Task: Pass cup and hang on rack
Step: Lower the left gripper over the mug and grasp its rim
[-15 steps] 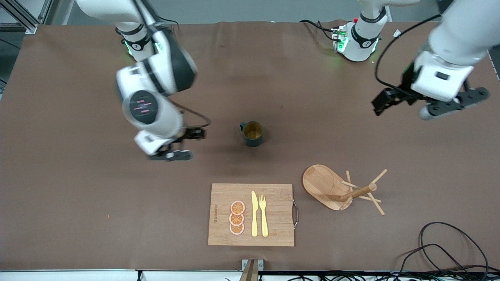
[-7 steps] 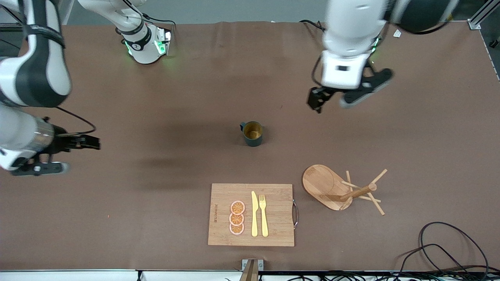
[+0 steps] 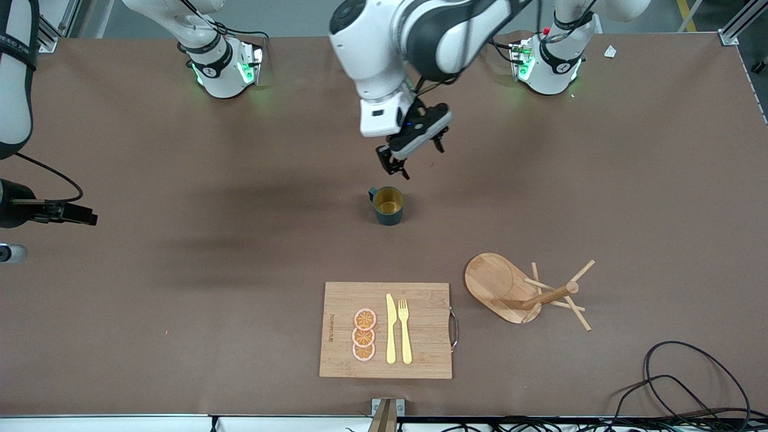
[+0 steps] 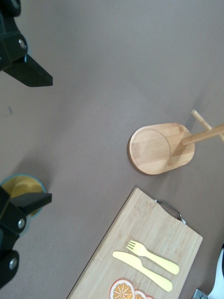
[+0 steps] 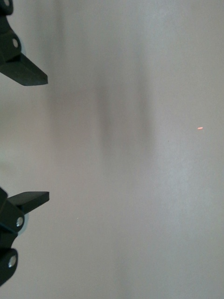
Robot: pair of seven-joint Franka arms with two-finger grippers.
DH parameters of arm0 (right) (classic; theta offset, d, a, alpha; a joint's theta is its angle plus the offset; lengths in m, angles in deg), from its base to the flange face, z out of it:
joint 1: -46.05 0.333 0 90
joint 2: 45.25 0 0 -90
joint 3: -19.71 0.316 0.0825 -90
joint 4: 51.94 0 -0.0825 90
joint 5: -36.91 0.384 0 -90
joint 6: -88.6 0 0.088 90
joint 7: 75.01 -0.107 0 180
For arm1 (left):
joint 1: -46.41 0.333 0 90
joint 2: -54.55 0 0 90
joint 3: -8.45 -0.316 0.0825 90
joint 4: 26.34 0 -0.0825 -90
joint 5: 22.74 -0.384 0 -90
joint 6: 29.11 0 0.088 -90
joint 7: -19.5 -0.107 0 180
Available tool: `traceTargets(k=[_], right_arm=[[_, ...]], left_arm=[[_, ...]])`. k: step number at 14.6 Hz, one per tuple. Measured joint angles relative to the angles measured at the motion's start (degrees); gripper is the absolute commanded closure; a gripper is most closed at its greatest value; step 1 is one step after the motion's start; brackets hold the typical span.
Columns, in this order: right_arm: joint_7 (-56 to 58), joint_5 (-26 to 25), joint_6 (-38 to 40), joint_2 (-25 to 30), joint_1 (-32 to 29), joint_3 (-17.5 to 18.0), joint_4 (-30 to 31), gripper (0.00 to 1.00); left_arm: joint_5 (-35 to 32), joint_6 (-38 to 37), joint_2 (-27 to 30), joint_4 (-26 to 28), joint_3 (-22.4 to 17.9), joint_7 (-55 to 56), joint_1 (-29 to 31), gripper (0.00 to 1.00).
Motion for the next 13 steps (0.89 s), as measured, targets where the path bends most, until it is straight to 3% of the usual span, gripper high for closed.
traceTargets(k=[6,13], right_arm=[[-0.03,0.04,0.47,-0.01,0.08,1.15,-1.33,0.0],[-0.06,0.01,3.56,0.07,1.18,1.4,-1.48,0.0]], left_arm=[[-12.15,0.02,-13.05,-1.84,-1.91,15.52,-10.41,0.0],[-14.3,1.13,-21.43,-7.07,-12.48,19.89,-23.15,0.0]])
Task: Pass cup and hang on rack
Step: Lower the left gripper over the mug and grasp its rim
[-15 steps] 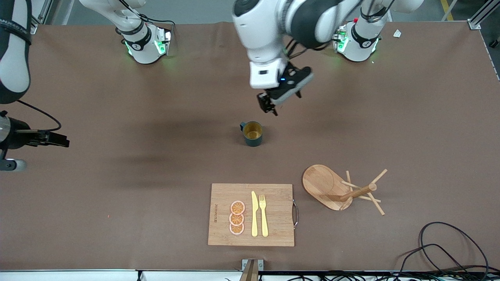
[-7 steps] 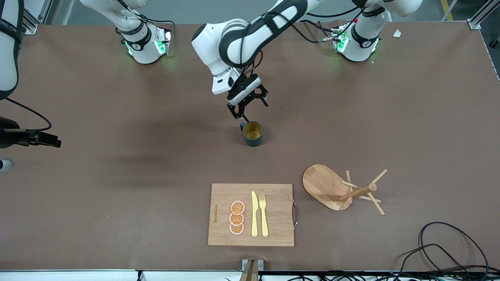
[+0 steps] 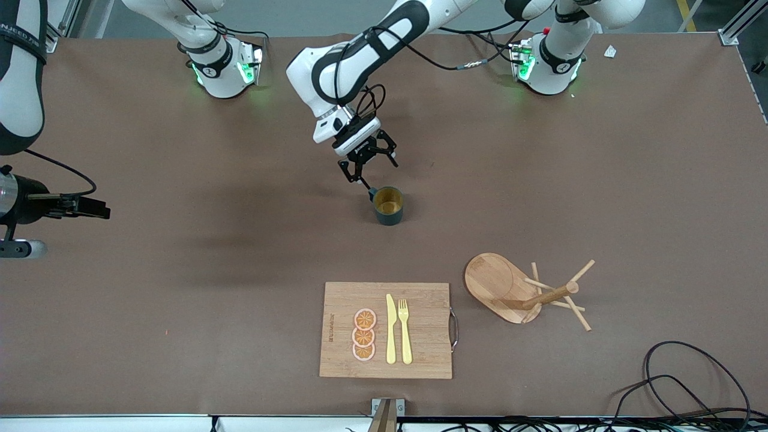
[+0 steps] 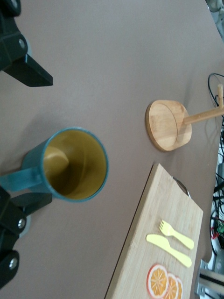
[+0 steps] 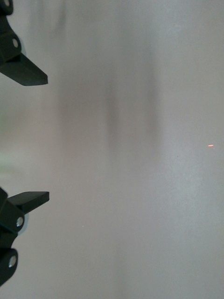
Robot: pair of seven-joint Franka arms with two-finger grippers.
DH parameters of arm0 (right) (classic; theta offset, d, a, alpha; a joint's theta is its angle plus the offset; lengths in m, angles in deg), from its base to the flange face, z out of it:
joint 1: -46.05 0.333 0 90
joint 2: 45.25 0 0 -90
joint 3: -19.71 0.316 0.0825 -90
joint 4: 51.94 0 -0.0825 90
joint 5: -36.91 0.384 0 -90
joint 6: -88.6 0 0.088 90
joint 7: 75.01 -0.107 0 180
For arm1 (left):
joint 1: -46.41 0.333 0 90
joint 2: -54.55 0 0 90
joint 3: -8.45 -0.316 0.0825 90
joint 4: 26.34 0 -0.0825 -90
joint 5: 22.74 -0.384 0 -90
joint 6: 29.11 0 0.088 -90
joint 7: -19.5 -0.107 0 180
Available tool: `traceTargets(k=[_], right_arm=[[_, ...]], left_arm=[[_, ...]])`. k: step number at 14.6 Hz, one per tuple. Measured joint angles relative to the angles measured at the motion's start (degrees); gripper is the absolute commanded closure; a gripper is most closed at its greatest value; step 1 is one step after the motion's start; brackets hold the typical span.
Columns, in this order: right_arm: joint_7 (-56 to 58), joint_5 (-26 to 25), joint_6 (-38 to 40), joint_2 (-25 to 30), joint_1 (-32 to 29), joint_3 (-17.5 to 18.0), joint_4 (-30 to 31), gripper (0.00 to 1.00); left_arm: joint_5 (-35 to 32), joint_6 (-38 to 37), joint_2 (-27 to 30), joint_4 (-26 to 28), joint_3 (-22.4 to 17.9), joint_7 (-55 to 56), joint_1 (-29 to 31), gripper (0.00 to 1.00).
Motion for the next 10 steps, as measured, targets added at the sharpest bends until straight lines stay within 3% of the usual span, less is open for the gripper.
traceTargets(k=[10], right_arm=[[-0.06,0.0,0.28,8.89,-0.68,0.2,5.57,0.0]], left_arm=[[-3.27,5.56,-4.96,-0.92,-3.0,4.23,-1.85,0.0]])
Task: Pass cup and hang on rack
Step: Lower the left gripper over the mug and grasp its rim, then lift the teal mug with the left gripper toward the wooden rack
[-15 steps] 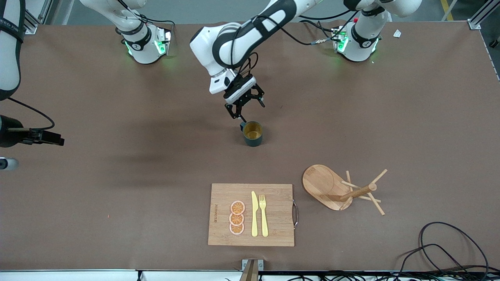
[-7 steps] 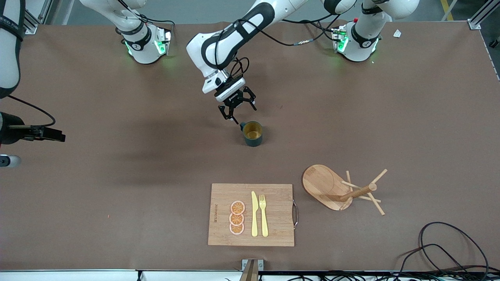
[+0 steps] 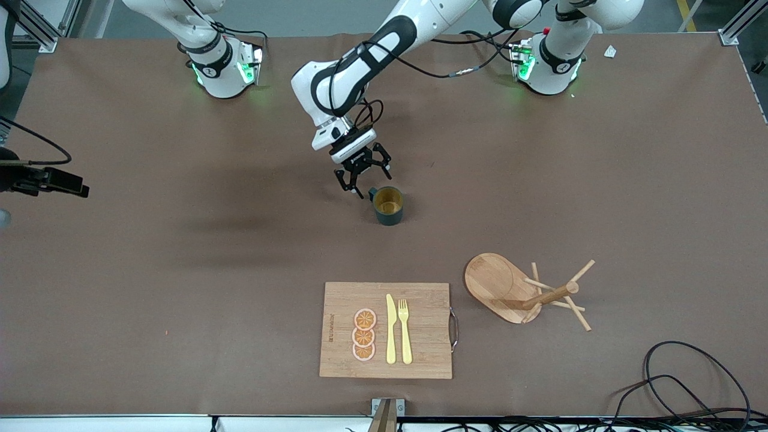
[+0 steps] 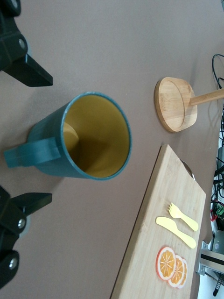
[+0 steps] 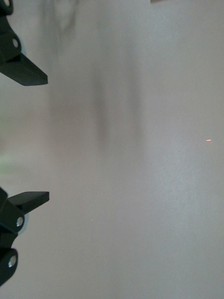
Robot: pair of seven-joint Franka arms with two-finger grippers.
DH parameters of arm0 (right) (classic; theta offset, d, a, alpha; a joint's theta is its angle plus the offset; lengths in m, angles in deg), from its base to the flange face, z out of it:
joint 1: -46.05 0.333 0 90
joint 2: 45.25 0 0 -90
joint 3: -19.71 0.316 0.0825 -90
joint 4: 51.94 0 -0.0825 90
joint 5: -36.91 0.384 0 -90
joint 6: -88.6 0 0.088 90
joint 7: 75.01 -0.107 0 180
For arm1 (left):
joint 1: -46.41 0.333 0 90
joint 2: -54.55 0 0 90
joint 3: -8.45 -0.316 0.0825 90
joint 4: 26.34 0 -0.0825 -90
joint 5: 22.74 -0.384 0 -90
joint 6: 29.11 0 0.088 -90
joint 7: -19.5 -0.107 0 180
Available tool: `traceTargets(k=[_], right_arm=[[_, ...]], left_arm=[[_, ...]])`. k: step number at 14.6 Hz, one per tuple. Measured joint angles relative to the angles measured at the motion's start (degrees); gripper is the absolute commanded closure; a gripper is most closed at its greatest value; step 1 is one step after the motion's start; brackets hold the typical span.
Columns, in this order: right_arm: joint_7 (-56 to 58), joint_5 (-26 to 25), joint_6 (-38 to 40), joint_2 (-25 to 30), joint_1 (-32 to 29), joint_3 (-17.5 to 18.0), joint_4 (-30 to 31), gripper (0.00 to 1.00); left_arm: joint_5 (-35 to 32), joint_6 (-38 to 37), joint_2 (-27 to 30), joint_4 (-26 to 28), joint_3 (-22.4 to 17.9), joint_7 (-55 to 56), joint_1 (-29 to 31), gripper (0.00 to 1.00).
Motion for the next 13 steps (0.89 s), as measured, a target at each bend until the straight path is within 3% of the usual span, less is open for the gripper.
traceTargets(k=[9,11,13], right_arm=[[-1.81,0.0,2.38,7.67,0.2,-0.02,4.18,0.0],[-2.03,0.0,2.65,8.9,0.2,-0.11,4.49,0.0],[-2.08,0.0,3.82,9.53,0.18,-0.21,4.49,0.0]], left_arm=[[-0.13,3.67,-3.86,-0.88,-3.08,1.38,-0.59,0.02],[-0.44,3.97,-4.73,-0.89,-3.19,2.05,-0.68,0.13],[-0.51,4.03,-4.86,-1.0,-3.21,2.15,-0.78,0.38]])
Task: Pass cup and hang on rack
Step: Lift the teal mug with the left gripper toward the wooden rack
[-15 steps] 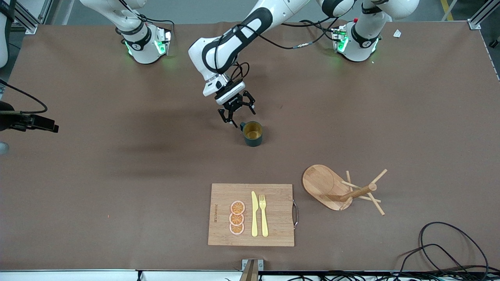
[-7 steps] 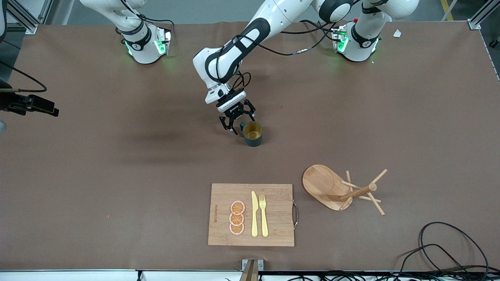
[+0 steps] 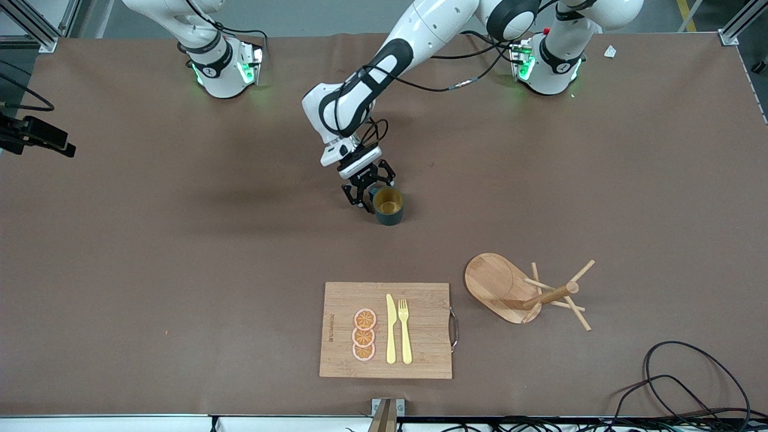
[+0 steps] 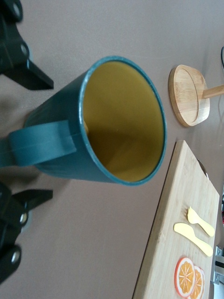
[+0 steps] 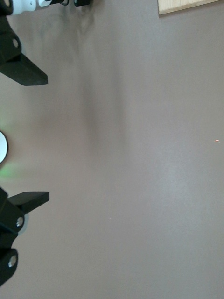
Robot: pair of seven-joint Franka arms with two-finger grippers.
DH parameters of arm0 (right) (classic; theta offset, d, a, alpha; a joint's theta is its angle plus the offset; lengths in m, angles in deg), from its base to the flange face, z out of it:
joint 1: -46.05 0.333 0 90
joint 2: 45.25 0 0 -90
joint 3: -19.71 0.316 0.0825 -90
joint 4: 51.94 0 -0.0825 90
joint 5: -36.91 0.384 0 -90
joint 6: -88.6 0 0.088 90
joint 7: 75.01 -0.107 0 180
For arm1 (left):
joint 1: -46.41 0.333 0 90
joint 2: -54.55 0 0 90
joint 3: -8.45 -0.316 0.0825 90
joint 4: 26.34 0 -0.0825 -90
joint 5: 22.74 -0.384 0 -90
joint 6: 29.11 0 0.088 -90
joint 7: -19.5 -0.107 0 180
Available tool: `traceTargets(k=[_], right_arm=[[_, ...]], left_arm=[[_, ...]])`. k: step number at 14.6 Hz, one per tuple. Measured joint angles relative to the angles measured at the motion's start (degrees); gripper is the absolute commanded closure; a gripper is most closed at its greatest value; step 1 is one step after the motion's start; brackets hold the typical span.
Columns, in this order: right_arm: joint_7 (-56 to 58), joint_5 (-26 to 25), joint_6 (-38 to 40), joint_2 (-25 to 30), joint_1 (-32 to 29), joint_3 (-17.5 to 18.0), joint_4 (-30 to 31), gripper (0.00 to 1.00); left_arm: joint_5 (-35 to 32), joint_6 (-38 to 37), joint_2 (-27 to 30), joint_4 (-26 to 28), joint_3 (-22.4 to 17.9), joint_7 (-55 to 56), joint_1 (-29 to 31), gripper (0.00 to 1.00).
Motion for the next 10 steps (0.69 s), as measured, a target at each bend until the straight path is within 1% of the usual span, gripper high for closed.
traceTargets(k=[1,3,4,5,6,7,10], right_arm=[[0.0,0.0,0.93,0.66,0.0,0.0,-0.05,0.0],[0.0,0.0,2.41,2.72,0.0,0.0,-0.08,0.0],[0.0,0.0,3.03,3.59,0.0,-0.01,-0.05,0.0],[0.0,0.0,3.46,4.09,0.0,0.01,0.05,0.0],[0.01,0.0,3.5,4.21,0.0,0.06,0.13,0.0],[0.03,0.0,3.42,4.15,0.0,0.12,0.3,0.0],[0.91,0.0,2.96,3.92,0.01,0.19,0.77,0.0]], left_arm=[[-0.01,0.0,0.0,-0.14,0.0,0.0,-0.09,0.51],[-0.01,0.02,0.0,-0.46,0.0,0.0,-0.28,0.72],[-0.01,0.2,0.0,-0.55,0.0,0.0,-0.33,0.81],[-0.01,0.58,0.0,-0.57,-0.01,0.0,-0.35,0.87],[-0.01,0.96,0.0,-0.58,-0.01,0.0,-0.35,0.96],[-0.01,1.31,0.0,-0.6,-0.01,0.05,-0.35,1.0],[-0.03,2.23,0.08,-1.34,-0.1,0.32,-0.32,1.0]])
